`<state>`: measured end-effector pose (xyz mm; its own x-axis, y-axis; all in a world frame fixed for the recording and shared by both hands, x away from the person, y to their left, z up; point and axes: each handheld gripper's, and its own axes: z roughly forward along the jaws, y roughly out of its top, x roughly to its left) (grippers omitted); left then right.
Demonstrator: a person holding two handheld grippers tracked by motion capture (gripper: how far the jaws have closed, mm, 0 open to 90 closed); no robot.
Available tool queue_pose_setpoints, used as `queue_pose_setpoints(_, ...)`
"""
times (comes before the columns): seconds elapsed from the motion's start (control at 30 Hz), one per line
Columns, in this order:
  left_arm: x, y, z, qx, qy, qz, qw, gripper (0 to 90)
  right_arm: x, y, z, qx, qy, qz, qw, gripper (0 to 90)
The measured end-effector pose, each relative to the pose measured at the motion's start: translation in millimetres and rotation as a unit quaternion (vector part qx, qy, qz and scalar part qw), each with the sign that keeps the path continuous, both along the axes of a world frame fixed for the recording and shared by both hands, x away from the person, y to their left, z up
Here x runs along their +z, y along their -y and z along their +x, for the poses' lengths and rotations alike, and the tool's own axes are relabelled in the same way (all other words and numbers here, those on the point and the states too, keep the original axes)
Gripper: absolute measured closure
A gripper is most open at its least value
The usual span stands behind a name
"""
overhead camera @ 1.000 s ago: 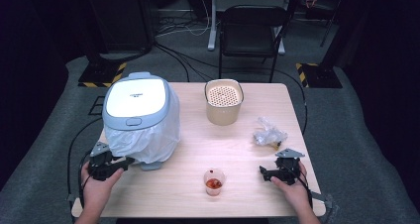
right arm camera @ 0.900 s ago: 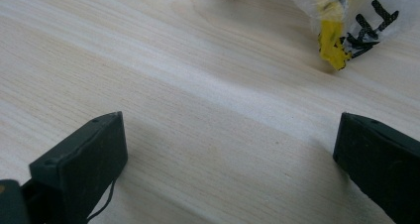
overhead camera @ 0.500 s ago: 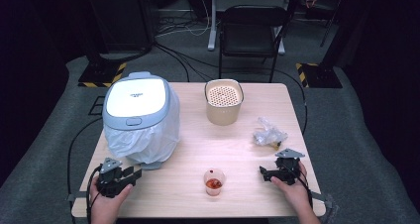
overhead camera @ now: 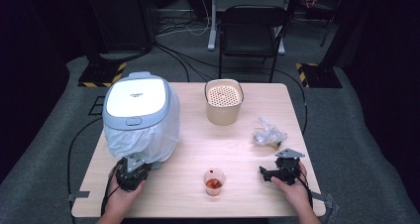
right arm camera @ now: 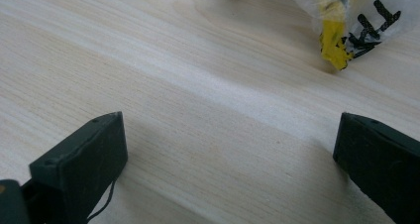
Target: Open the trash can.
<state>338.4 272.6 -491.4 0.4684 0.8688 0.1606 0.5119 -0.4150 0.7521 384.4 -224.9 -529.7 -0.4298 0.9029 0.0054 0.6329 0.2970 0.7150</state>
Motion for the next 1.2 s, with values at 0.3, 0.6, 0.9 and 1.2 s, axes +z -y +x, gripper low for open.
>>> queue_pose_setpoints(0.3, -4.2, 8.2, 9.8, -0.019, -0.007, 0.059, 0.9981, 86.9, -0.1, 0.0, 0.0, 0.000, 0.000, 0.000, 1.0000, 0.0)
queue_pose_setpoints(0.6, -8.7, 8.3, 9.2, -0.025, -0.008, 0.056, 0.9981, 90.0, -0.2, -0.1, -0.1, 0.001, 0.001, 0.000, 1.0000, 0.0)
queue_pose_setpoints(0.9, -16.8, 14.5, 10.0, -0.024, -0.015, 0.077, 0.9966, 90.0, -0.2, -0.4, -0.1, 0.004, 0.001, 0.001, 1.0000, 0.0)
queue_pose_setpoints(1.2, -17.3, 14.7, 13.5, -0.016, -0.030, 0.066, 0.9972, 90.0, -0.2, -0.3, 0.0, 0.004, 0.001, 0.001, 1.0000, 0.0)
